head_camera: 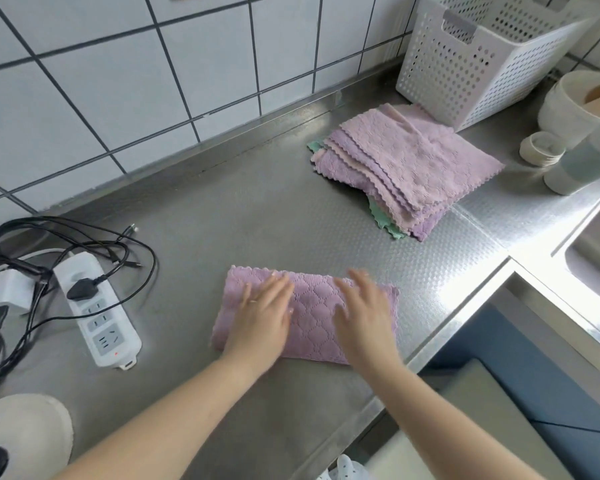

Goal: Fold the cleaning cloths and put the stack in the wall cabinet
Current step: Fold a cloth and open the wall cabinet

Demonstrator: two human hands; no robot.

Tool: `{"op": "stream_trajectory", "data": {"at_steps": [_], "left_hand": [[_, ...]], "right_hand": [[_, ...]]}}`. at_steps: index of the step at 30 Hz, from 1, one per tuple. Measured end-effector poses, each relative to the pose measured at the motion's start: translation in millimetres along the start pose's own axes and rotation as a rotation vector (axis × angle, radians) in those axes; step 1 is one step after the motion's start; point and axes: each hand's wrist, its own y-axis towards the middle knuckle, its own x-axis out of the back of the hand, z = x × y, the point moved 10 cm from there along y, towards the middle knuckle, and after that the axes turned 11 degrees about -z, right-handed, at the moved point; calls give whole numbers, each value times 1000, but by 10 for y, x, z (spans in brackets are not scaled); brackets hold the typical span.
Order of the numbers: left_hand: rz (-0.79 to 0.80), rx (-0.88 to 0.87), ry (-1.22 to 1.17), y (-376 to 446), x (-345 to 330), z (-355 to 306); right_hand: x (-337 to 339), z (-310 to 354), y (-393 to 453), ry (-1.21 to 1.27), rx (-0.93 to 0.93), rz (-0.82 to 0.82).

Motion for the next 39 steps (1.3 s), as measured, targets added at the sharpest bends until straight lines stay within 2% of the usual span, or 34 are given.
{"op": "stream_trajectory", "data": {"at_steps": [2, 5, 13, 20, 22, 25, 28, 33, 35, 39], "left_hand": [[151, 13, 71, -43, -190, -164], [248, 129, 177, -97, -402, -69], [208, 120, 232, -204, -440, 67], [199, 92, 226, -201, -445, 67], [125, 41, 164, -194, -357, 30], [-36, -182, -8, -318, -123, -240], [-47, -292, -79, -518, -64, -436], [-23, -206, -69, -487, -91, -429], [-25, -206, -58, -473, -76, -420], [-28, -215, -53, -530, -14, -306]], "right_hand": [[-289, 232, -181, -118, 85, 121], [-584, 222, -285, -210, 73, 272], [-645, -36, -340, -271, 159, 261], [-567, -148, -327, -255, 159, 221], [-457, -98, -227, -150, 139, 134], [-347, 16, 25, 13, 196, 32], [-486, 204, 202, 4, 372, 91], [-509, 435, 311, -95, 597, 114], [-530, 439, 314, -131, 620, 177], [-628, 280, 278, -193, 550, 380]]}}
